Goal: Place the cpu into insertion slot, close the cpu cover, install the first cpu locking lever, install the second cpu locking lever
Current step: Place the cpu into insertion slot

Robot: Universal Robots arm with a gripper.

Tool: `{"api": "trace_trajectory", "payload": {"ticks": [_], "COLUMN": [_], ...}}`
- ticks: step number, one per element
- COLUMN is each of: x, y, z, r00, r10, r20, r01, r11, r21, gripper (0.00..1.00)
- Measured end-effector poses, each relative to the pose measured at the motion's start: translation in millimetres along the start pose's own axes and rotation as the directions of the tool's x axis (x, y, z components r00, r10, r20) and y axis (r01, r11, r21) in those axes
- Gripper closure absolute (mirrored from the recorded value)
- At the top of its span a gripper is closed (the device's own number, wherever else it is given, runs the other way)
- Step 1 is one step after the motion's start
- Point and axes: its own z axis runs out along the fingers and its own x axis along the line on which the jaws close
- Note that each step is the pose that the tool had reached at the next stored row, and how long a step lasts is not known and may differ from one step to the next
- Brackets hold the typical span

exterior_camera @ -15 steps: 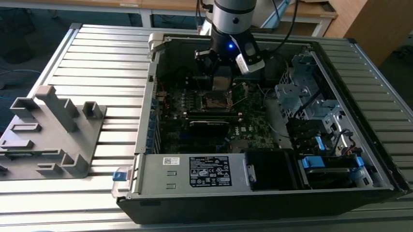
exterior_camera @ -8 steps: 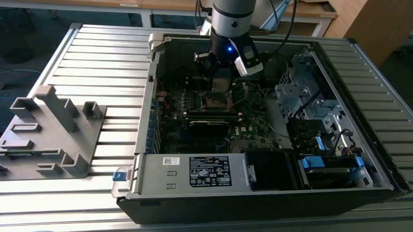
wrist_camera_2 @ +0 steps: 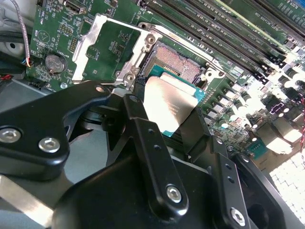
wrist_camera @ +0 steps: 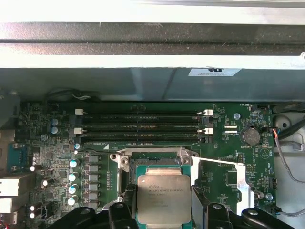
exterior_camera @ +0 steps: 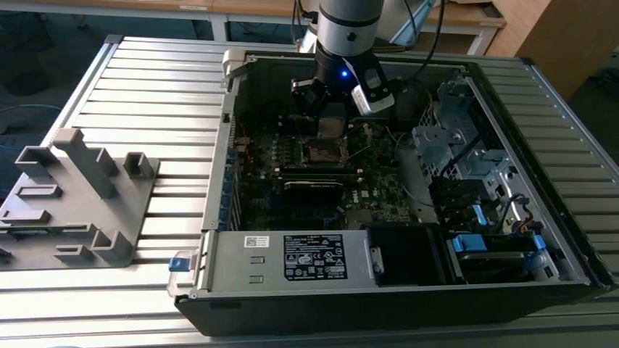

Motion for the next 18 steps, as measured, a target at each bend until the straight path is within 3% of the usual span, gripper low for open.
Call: {"api": "trace_trajectory", "payload": {"ticks": [6,11,14,18], "x": [0.0,0.1,0.1,0.1], "y": [0.0,0.0,-0.1,-0.2], "z": [0.1,0.5,0.9,1.7], "r00": [1.0,0.9983,0.9944,0.9841], "r10": [0.004,0.058,0.105,0.177], "r20": [0.0003,0.0052,0.0095,0.0161], "r01": [-0.004,-0.058,-0.105,-0.177], "r11": [1.0,0.9983,0.9945,0.9842], "r21": [0.0001,0.0012,0.0019,0.0028], "gripper": [0.46,0.46,0.46,0.46]}}
